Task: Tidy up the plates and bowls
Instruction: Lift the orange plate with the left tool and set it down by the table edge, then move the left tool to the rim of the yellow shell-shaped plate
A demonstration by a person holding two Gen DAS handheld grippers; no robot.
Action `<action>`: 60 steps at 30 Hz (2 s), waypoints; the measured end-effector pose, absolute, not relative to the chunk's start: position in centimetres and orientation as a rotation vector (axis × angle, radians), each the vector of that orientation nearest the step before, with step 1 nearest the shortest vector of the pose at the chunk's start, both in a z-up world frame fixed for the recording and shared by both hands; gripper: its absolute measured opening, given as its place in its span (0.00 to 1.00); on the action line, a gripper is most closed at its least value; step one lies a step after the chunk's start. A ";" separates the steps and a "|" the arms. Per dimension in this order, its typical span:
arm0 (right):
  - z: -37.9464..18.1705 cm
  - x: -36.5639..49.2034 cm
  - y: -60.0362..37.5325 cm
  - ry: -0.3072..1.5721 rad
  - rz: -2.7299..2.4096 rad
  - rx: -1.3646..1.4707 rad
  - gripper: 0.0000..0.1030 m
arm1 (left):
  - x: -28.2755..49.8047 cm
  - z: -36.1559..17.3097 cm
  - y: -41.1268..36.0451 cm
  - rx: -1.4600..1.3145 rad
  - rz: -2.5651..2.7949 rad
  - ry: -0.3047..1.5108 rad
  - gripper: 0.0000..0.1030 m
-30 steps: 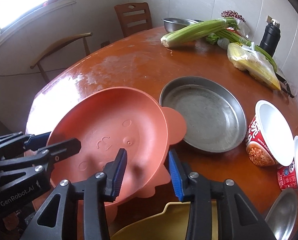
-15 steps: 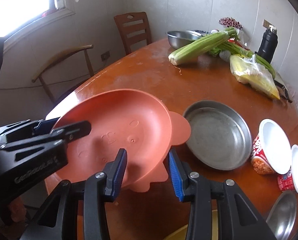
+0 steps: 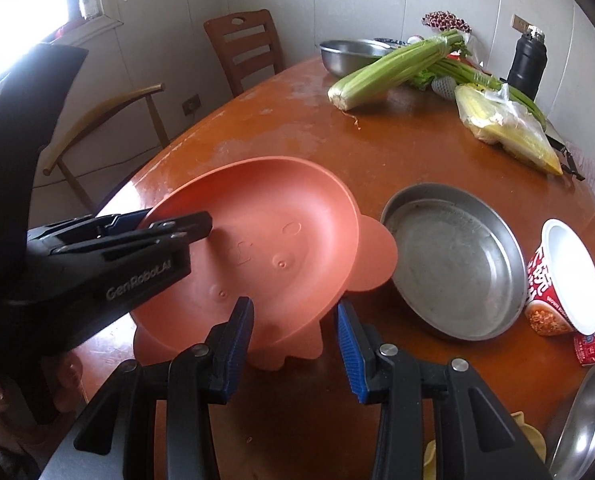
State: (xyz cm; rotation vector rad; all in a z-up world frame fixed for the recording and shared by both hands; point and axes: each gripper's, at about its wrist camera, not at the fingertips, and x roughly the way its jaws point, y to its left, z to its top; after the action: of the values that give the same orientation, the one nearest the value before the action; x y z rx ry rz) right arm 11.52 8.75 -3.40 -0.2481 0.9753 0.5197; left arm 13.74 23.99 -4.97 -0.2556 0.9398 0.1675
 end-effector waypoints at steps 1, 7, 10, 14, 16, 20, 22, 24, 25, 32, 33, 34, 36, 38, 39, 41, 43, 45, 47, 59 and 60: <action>-3.6 11.5 8.8 0.983 0.523 -0.244 0.41 | 13.9 -5.1 24.0 -0.255 0.168 0.941 0.37; -4.0 11.7 8.8 1.008 0.536 -0.235 0.41 | 14.4 -5.7 24.3 -0.261 0.166 0.941 0.38; -4.1 11.7 8.5 1.023 0.543 -0.224 0.41 | 14.4 -5.6 24.4 -0.271 0.166 0.939 0.38; -4.0 11.7 8.0 1.034 0.558 -0.197 0.42 | 14.0 -4.9 24.6 -0.270 0.184 0.914 0.38; -3.8 11.8 7.6 1.032 0.555 -0.187 0.42 | 13.6 -4.3 24.9 -0.271 0.205 0.900 0.39; -2.8 11.4 6.3 0.988 0.530 -0.178 0.42 | 12.6 -2.7 25.1 -0.275 0.225 0.863 0.43; -2.2 11.1 5.4 0.961 0.513 -0.169 0.43 | 12.1 -2.0 24.9 -0.275 0.227 0.846 0.46; -1.4 10.7 4.2 0.931 0.500 -0.154 0.43 | 11.5 -1.2 24.4 -0.271 0.223 0.830 0.47; -0.9 10.5 3.6 0.916 0.495 -0.145 0.44 | 11.3 -0.8 24.0 -0.272 0.216 0.823 0.49; 3.1 8.2 -1.3 0.784 0.458 -0.084 0.54 | 9.2 2.0 18.6 -0.233 0.111 0.766 0.51; 3.5 7.8 -2.1 0.772 0.460 -0.075 0.54 | 8.9 2.2 17.9 -0.226 0.104 0.759 0.51; 3.9 7.4 -2.8 0.760 0.461 -0.063 0.54 | 8.6 2.6 17.2 -0.218 0.098 0.752 0.52; 4.4 7.1 -3.8 0.750 0.462 -0.055 0.55 | 8.2 3.2 15.5 -0.205 0.070 0.742 0.52; 4.9 6.5 -5.1 0.734 0.456 -0.053 0.56 | 7.8 3.8 14.0 -0.186 0.060 0.732 0.52; 5.1 6.3 -5.6 0.725 0.454 -0.051 0.56 | 7.6 4.2 13.0 -0.174 0.041 0.723 0.53; 5.6 5.7 -6.7 0.704 0.438 -0.045 0.56 | 7.3 4.7 11.7 -0.169 0.010 0.719 0.53; 6.0 5.3 -7.8 0.694 0.433 -0.025 0.57 | 7.0 5.3 10.3 -0.152 -0.023 0.715 0.53; 6.3 4.9 -8.9 0.685 0.434 -0.005 0.58 | 7.0 5.6 9.3 -0.144 -0.037 0.716 0.57; 6.5 4.5 -9.8 0.674 0.422 0.000 0.59 | 6.8 5.6 8.0 -0.135 -0.057 0.719 0.60; 6.8 3.0 -14.8 0.652 0.343 0.027 0.60 | 6.0 5.2 3.9 -0.060 -0.123 0.758 0.60; 6.7 2.9 -15.1 0.656 0.334 0.028 0.60 | 6.0 5.2 3.7 -0.056 -0.124 0.765 0.60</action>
State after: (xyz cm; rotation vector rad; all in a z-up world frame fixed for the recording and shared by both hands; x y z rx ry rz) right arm 2.93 -15.10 6.67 0.0277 0.6562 0.3336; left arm 5.96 3.70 5.16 -0.0560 0.7654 -0.1236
